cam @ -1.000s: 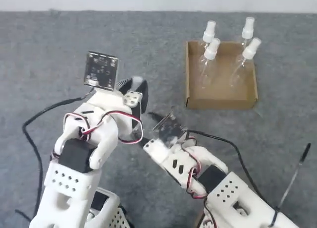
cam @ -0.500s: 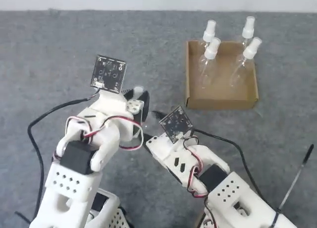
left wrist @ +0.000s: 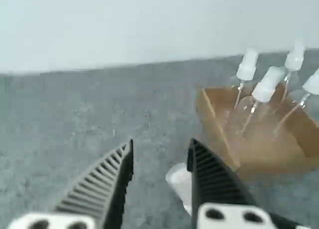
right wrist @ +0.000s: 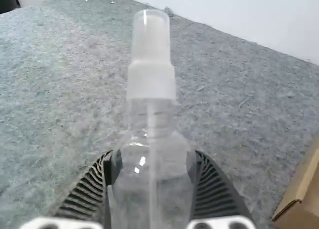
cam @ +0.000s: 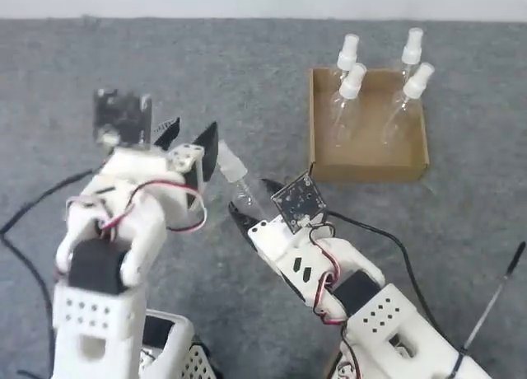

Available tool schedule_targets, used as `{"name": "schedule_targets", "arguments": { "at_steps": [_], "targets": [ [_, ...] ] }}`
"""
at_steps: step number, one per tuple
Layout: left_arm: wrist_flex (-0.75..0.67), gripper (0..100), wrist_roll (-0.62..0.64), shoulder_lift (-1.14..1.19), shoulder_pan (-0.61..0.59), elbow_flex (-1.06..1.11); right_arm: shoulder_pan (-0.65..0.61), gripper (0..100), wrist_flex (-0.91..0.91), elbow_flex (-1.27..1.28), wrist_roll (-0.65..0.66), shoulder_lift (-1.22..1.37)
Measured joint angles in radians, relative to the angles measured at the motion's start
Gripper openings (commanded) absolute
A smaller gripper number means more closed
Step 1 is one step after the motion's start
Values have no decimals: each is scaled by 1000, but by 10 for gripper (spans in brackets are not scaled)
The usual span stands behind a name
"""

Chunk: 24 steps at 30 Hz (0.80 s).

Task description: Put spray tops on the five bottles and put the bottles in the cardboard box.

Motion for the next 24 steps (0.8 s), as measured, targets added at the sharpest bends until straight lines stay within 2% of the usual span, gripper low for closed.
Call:
{"name": "schedule_targets", "arguments": {
  "at_steps": [6,14,24],
  "targets": [
    [-26,166,-2,147,-9,-12,3,6,0,0,0,0],
    [-43,141,3,160,-26,35,3,6,0,2,0,0],
    [-54,119,3,153,64,84,3,6,2,3,0,2]
  ]
}}
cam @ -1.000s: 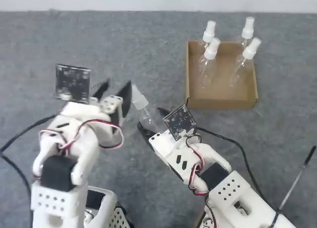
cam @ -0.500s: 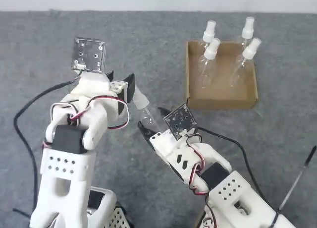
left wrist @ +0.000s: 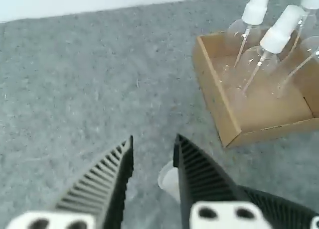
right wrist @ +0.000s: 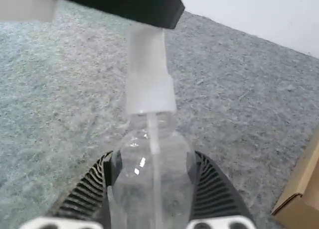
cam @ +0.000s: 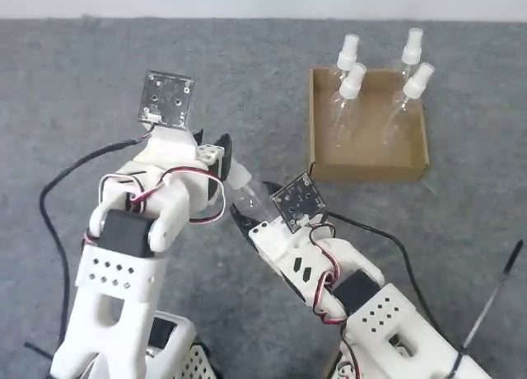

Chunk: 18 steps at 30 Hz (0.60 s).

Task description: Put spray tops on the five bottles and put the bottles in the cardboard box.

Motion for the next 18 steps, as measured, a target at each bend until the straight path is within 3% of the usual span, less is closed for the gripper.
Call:
{"name": "schedule_targets", "arguments": {
  "at_steps": [12,18],
  "targets": [
    [26,119,-6,5,115,-2,3,6,0,2,0,0],
    [43,119,-2,3,114,-2,-2,6,0,0,0,0]
  ]
}}
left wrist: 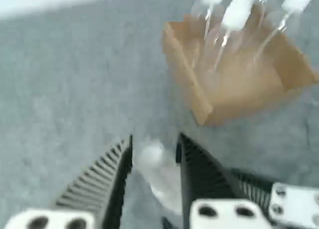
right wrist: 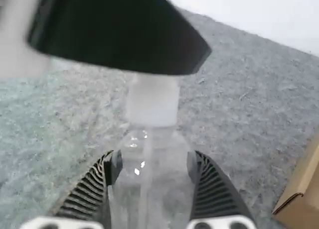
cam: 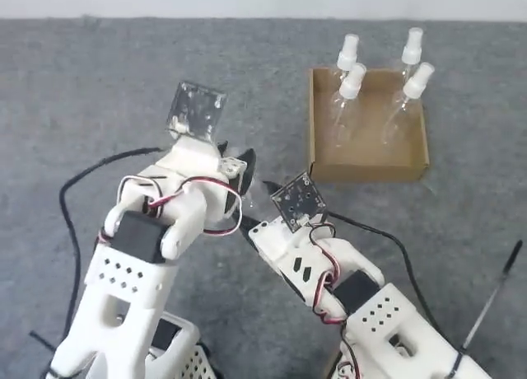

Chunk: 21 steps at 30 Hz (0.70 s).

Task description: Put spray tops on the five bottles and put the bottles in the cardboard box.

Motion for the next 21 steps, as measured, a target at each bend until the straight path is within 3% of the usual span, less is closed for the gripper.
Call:
{"name": "schedule_targets", "arguments": {
  "at_steps": [13,21],
  "targets": [
    [175,119,-9,3,-75,-272,2,6,0,-2,0,-2],
    [164,120,-57,-94,-80,-187,2,6,0,-2,0,-2]
  ]
}}
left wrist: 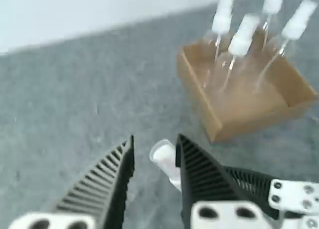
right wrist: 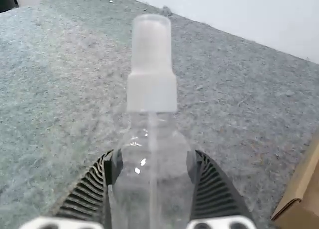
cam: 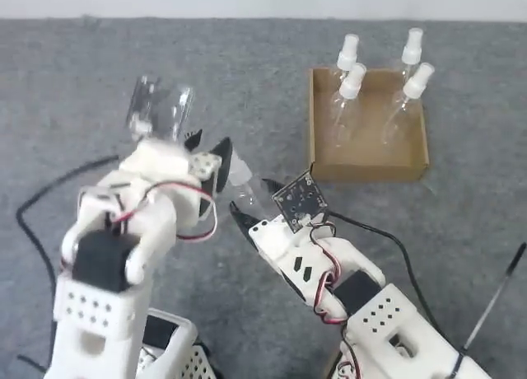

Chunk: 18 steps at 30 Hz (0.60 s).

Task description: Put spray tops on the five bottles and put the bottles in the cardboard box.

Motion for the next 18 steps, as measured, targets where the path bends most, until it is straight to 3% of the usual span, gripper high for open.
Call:
{"name": "schedule_targets", "arguments": {
  "at_steps": [7,12,18],
  "targets": [
    [-175,120,-8,-313,0,396,114,6,91,-107,0,0],
    [-190,128,-9,-482,6,560,192,6,138,-270,0,21],
    [-190,216,-9,-615,6,657,199,6,163,-488,0,250]
  ]
}}
